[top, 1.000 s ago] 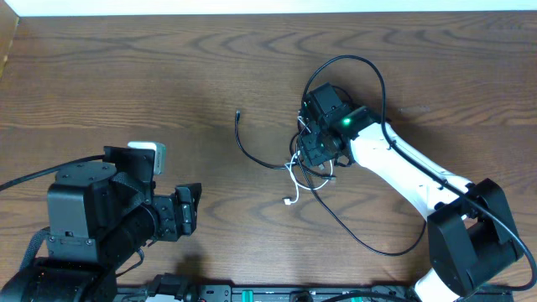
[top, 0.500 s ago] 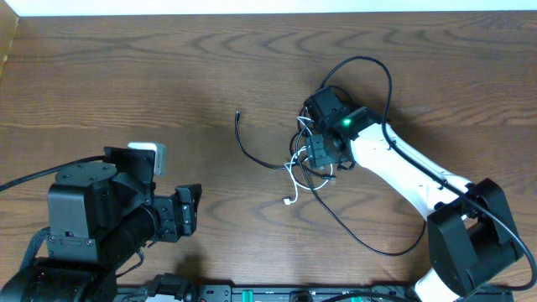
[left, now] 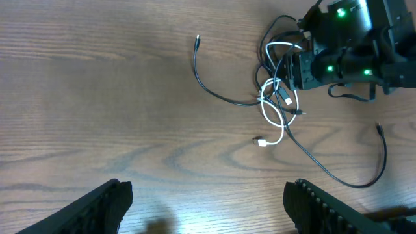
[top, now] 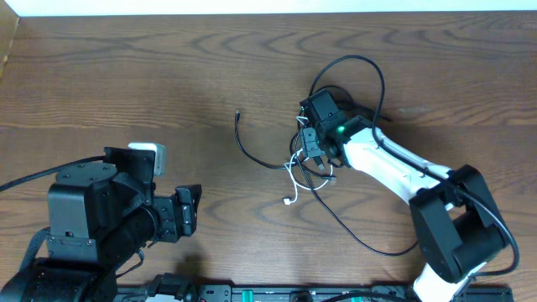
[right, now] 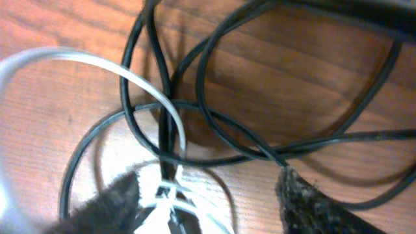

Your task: Untangle cables

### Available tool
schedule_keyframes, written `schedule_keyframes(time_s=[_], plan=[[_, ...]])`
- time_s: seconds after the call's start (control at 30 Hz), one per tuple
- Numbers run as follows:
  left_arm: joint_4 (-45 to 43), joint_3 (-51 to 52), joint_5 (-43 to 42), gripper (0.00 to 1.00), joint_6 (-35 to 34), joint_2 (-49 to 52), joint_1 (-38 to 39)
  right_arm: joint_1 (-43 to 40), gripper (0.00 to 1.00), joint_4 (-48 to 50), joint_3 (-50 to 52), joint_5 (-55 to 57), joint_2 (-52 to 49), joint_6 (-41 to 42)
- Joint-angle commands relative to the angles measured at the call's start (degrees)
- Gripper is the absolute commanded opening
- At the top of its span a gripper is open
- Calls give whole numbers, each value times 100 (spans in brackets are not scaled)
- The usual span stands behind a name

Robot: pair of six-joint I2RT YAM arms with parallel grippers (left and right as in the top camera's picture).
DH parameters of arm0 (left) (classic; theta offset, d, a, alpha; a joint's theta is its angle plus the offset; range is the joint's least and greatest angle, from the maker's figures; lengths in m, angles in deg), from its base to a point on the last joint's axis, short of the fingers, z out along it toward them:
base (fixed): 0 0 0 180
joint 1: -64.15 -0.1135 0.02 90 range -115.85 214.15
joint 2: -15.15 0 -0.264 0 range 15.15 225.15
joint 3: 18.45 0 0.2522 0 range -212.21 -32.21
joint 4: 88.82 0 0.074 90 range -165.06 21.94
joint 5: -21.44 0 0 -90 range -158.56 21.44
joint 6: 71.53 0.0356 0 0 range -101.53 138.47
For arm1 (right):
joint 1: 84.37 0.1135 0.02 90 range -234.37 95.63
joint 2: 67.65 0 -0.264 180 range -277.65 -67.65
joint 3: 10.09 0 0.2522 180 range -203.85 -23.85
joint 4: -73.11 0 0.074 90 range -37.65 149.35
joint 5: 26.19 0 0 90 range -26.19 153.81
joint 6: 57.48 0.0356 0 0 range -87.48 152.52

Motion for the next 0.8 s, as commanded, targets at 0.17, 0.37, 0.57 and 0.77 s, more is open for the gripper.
schedule_keyframes(time_s=[0.17, 0.37, 0.57, 0.77], plan=[[22, -48, -31, 80, 61, -4, -35, -24, 1, 57, 57, -328, -444, -44], [22, -48, -31, 80, 61, -4, -35, 11, 1, -680, 15, -501, -184, -24], [20, -48, -31, 80, 61, -4, -35, 20, 1, -1775, -125, -501, 876, 0], [17, -48, -31, 80, 61, -4, -35, 13, 1, -2330, -533, -501, 2376, -4]])
